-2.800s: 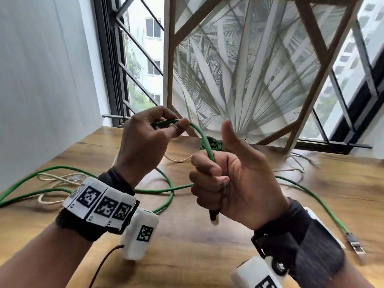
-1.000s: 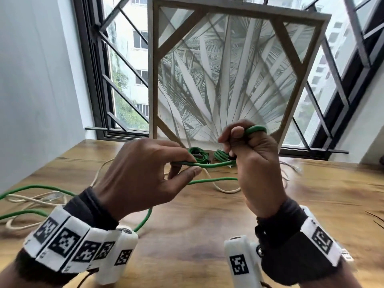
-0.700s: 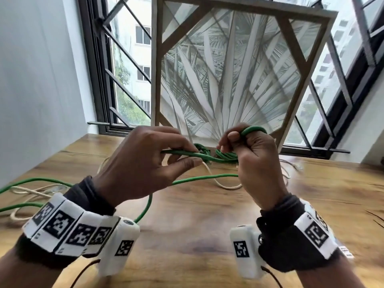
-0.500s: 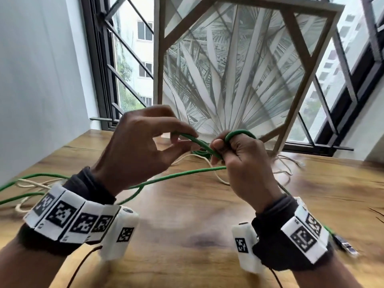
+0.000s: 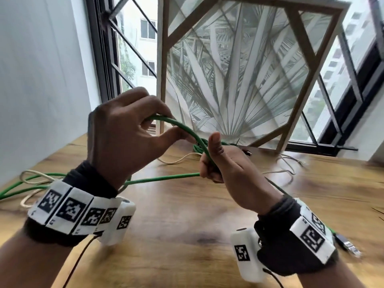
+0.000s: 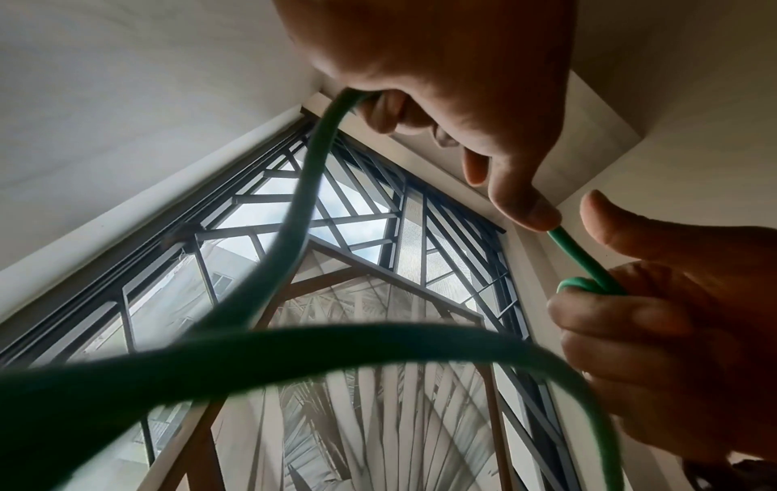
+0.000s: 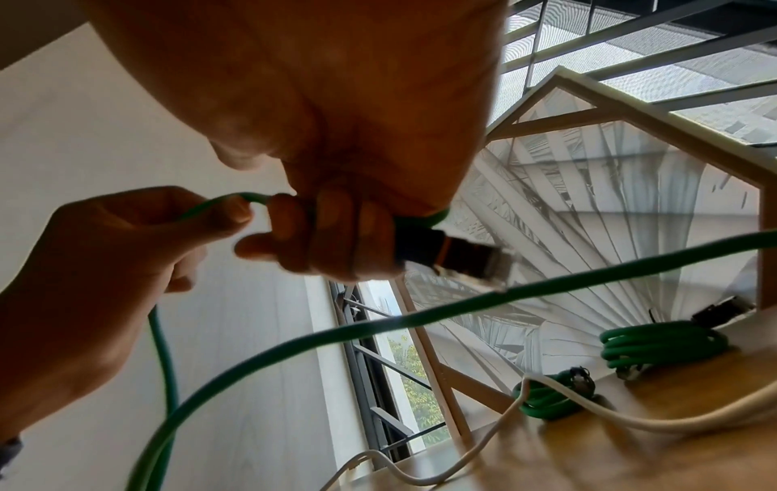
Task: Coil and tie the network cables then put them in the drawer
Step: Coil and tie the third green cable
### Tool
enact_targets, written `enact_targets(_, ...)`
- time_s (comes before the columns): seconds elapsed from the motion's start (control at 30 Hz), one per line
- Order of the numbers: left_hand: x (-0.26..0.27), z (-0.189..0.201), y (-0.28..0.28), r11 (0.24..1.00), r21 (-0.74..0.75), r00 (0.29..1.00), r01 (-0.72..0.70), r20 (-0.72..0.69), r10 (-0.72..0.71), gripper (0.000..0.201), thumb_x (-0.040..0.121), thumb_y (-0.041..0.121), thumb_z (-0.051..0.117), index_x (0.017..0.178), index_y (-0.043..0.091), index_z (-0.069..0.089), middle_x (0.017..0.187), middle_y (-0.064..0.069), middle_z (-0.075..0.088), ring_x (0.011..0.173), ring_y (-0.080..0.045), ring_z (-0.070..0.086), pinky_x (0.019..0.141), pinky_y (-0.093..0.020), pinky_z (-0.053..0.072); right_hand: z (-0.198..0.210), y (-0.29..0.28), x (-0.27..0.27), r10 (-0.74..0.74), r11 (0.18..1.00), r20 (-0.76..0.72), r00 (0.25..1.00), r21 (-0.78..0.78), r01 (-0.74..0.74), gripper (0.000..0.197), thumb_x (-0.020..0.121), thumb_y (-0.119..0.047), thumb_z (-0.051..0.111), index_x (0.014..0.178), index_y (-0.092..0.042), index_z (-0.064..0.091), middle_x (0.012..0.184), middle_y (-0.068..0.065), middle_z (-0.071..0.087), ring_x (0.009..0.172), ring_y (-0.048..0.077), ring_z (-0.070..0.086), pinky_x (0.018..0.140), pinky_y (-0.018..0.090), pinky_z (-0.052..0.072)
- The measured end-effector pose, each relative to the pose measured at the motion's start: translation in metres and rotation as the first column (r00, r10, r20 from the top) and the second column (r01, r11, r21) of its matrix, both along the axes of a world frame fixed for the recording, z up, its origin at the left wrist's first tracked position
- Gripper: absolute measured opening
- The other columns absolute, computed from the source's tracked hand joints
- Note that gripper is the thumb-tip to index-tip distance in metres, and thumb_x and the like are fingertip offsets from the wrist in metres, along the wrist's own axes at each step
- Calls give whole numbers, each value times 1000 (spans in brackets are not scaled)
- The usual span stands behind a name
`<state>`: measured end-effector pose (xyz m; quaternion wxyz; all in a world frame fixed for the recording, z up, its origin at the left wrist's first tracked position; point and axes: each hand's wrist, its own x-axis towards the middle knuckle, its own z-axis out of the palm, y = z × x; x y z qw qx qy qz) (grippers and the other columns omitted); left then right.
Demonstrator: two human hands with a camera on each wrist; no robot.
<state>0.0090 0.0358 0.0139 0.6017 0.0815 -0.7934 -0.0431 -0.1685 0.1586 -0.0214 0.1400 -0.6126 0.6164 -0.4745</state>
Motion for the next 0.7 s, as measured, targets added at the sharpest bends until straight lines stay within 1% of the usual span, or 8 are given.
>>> enact_targets(0.07, 1, 2, 2, 998, 57, 999, -6, -32, 7, 59, 70, 65, 89, 74, 8, 74, 65, -2, 62, 55, -25, 55, 52, -40, 46, 3, 2, 3, 74, 996, 109, 991, 50, -80, 93, 83, -87, 18, 61, -6, 60, 52, 0, 46, 48, 10, 40, 50, 21, 32)
enact_targets(0.1, 1, 2, 3, 996, 87, 999, -7, -37, 10, 60, 67, 67, 90, 73, 10, 72, 65, -1, 63, 56, -24, 57, 53, -40, 47, 5, 4, 4, 106, 990, 163, 981, 74, -119, 91, 87, -81, 18, 62, -2, 57, 50, 1, 44, 45, 10, 37, 47, 19, 30)
enact_targets(0.17, 1, 3, 5, 991, 136, 999, -7, -39, 13, 61, 64, 70, 90, 73, 13, 70, 66, 2, 65, 57, -22, 60, 54, -39, 49, 7, 6, 6, 145, 976, 232, 962, 124, -177, 87, 90, -73, 14, 63, 1, 53, 47, -2, 38, 43, 11, 30, 44, 20, 26)
enact_targets(0.3, -1, 3, 6, 985, 171, 999, 18, -40, -12, 61, 64, 72, 89, 72, 15, 70, 68, 3, 66, 60, -23, 62, 54, -42, 51, 6, 6, 6, 205, 941, 307, 929, 200, -274, 81, 86, -83, 14, 60, -13, 43, 52, 1, 31, 47, 18, 22, 47, 30, 15)
enact_targets(0.37, -1, 3, 6, 985, 171, 999, 29, -45, -22, 62, 65, 71, 89, 72, 13, 70, 68, 1, 65, 59, -25, 60, 53, -43, 50, 6, 6, 7, 239, 918, 358, 903, 219, -330, 77, 85, -83, 15, 60, -15, 38, 55, 3, 29, 49, 19, 19, 47, 32, 13)
enact_targets(0.47, 0, 2, 0, 977, 211, 1000, -14, -18, 18, 65, 62, 77, 87, 74, 16, 69, 65, 0, 65, 58, -25, 61, 53, -43, 49, 9, 9, 9, 294, 875, 491, 820, 207, -437, 73, 89, -80, 15, 60, -15, 32, 56, 0, 25, 49, 18, 15, 49, 35, 8)
enact_targets(0.6, -2, 0, -6, 916, 398, 997, -54, 72, 28, 69, 50, 89, 80, 73, 26, 65, 61, 5, 64, 57, -18, 58, 54, -36, 46, 13, 11, 10, 336, 806, 671, 661, 158, -570, 70, 86, -81, 19, 56, -19, 33, 52, -3, 22, 45, 14, 14, 48, 38, 2)
enact_targets(0.7, -5, -1, -9, 884, 467, 993, -11, 106, -44, 62, 53, 84, 82, 73, 27, 69, 62, -1, 65, 60, -25, 57, 55, -44, 47, 13, 12, 12, 359, 772, 745, 562, 101, -628, 69, 89, -79, 19, 54, -22, 35, 48, -7, 27, 41, 9, 18, 47, 38, 0)
